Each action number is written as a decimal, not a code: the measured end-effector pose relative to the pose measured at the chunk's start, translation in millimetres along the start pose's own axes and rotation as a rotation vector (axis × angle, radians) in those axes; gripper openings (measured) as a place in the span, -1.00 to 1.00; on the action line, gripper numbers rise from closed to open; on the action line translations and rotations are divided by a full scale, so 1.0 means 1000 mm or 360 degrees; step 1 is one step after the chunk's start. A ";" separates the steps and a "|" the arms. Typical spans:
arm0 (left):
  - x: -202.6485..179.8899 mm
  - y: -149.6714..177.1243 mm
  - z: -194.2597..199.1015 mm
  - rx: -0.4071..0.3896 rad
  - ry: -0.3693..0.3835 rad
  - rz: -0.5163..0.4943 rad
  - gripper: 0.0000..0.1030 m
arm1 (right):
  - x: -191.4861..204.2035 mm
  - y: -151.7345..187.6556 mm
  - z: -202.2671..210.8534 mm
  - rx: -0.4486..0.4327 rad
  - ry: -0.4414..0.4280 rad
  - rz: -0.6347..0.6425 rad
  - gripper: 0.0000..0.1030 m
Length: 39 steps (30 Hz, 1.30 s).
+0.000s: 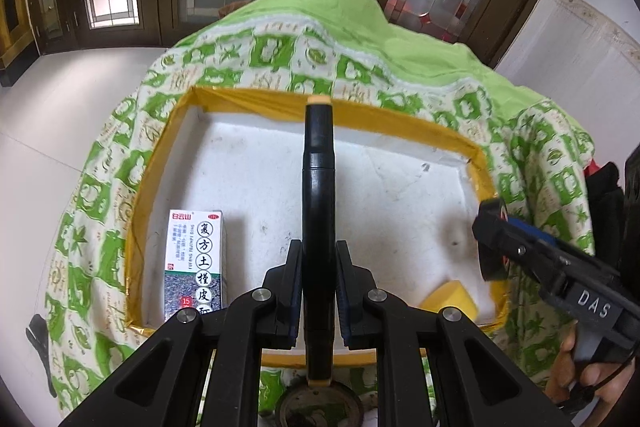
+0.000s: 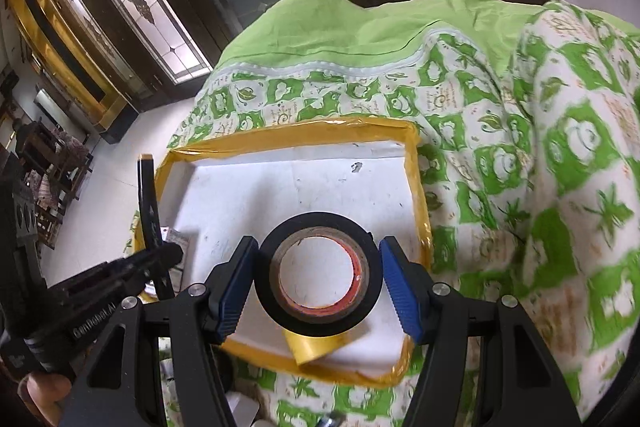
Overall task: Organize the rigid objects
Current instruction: 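Carry the marker and tape roll into the white tray and open both tools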
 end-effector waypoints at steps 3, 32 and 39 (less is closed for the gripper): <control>0.003 0.002 -0.010 0.0021 -0.0016 0.0003 -0.73 | 0.002 -0.003 -0.011 0.0026 0.0020 0.0033 0.20; 0.017 -0.009 -0.043 0.0027 -0.0192 0.0013 0.04 | 0.009 0.005 -0.058 0.0116 0.0199 0.0207 0.21; 0.015 -0.002 -0.010 -0.0058 -0.0149 -0.0030 0.26 | 0.004 0.007 -0.044 0.0037 0.0174 0.0146 0.34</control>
Point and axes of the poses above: each gripper's, at about its wrist camera, not at the fingertips, and z roughly against the way its jaws point, x to its left, y to its underside, the point moved 1 cm from there along -z, roughly the way its jaws point, and after that the axes turned 9 degrees about z, right-handed, at the moved point
